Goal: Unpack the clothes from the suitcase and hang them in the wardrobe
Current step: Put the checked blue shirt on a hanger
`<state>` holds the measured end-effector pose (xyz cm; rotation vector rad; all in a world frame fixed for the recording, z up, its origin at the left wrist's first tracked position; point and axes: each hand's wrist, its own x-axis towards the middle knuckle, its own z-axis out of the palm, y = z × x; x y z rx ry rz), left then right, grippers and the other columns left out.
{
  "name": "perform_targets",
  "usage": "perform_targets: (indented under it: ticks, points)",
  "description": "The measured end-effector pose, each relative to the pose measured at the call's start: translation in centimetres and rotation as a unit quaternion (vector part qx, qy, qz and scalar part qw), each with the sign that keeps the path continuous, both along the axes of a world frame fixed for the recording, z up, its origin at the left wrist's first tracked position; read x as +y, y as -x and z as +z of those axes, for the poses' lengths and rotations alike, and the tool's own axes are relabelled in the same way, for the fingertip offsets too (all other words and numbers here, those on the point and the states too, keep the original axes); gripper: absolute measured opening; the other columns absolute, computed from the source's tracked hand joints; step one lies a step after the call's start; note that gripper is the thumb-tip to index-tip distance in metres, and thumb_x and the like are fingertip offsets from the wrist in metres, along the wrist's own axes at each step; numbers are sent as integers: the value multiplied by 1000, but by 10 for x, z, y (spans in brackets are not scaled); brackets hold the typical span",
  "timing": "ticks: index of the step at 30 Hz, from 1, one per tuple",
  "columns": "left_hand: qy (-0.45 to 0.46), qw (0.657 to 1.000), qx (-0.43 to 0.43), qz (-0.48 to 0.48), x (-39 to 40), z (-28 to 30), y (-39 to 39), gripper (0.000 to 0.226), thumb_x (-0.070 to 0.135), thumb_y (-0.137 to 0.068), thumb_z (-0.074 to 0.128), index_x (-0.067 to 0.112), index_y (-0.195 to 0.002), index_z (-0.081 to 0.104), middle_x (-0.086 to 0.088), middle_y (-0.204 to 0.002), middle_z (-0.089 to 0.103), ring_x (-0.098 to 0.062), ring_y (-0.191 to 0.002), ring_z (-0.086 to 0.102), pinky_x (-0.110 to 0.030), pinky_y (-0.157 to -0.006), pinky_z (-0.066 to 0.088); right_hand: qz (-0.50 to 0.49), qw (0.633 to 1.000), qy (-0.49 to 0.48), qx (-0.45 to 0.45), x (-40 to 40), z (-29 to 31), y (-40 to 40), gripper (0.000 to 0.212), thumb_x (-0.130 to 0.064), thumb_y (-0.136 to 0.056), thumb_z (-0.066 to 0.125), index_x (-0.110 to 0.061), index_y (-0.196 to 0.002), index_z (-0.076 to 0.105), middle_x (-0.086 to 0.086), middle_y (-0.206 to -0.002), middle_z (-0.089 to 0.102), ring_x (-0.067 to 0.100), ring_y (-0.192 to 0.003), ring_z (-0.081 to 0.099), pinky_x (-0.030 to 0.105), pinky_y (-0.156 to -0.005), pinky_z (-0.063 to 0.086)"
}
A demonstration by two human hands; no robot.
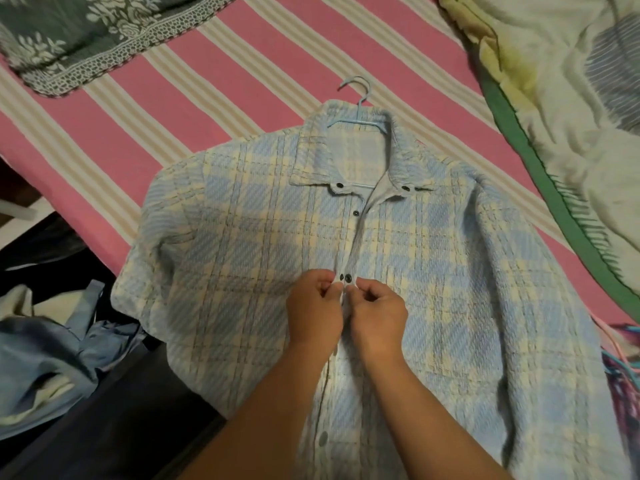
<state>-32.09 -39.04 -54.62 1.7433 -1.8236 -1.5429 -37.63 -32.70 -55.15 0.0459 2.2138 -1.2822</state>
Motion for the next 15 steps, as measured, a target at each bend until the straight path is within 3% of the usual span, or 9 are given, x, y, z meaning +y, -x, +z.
perform_targets:
  ticks: [2, 6, 10, 12, 15]
  points:
    - [-20, 1000, 22, 2, -2, -1, -6, 20, 16, -97, 64, 20, -117, 67, 17, -95, 63, 6, -85, 58, -5, -66, 40, 9, 1000, -5, 12, -1, 1, 0, 10, -16, -90, 72, -25, -95, 73, -9, -89, 72, 8, -84, 67, 27, -82, 56]
    - [-9, 1000, 26, -12, -6, -1, -6, 23, 14, -96, 67, 15, -118, 72, 7, -102, 71, 6, -82, 59, -4, -67, 41, 10, 1000, 0, -12, -2, -2, -1, 9, -18, -90, 72, -24, -97, 75, -11, -87, 73, 7, -83, 68, 22, -76, 54]
    - [-10, 999, 36, 4, -3, -2, -6, 20, 13, -94, 69, 16, -113, 75, 20, -86, 64, 9, -81, 60, 0, -65, 42, 37, 999, 7, -4, 2, -4, 1, 8, -18, -90, 73, -24, -94, 75, -8, -89, 73, 7, -82, 69, 20, -74, 53]
    - [-23, 999, 45, 13, -4, -2, -6, 20, 12, -93, 69, 16, -113, 75, 19, -88, 65, 9, -84, 61, -1, -68, 42, 67, 998, -1, 13, 3, -2, 1, 9, -17, -91, 72, -25, -96, 75, -11, -91, 71, 0, -83, 66, 12, -71, 48]
    - [-30, 998, 52, 11, -3, -2, -6, 18, 11, -93, 69, 15, -110, 75, 17, -89, 66, 6, -86, 62, -9, -76, 48, 84, 996, 6, 29, 5, -2, 1, 21, -15, -91, 72, -35, -84, 71, -11, -90, 69, 1, -84, 65, 14, -73, 48]
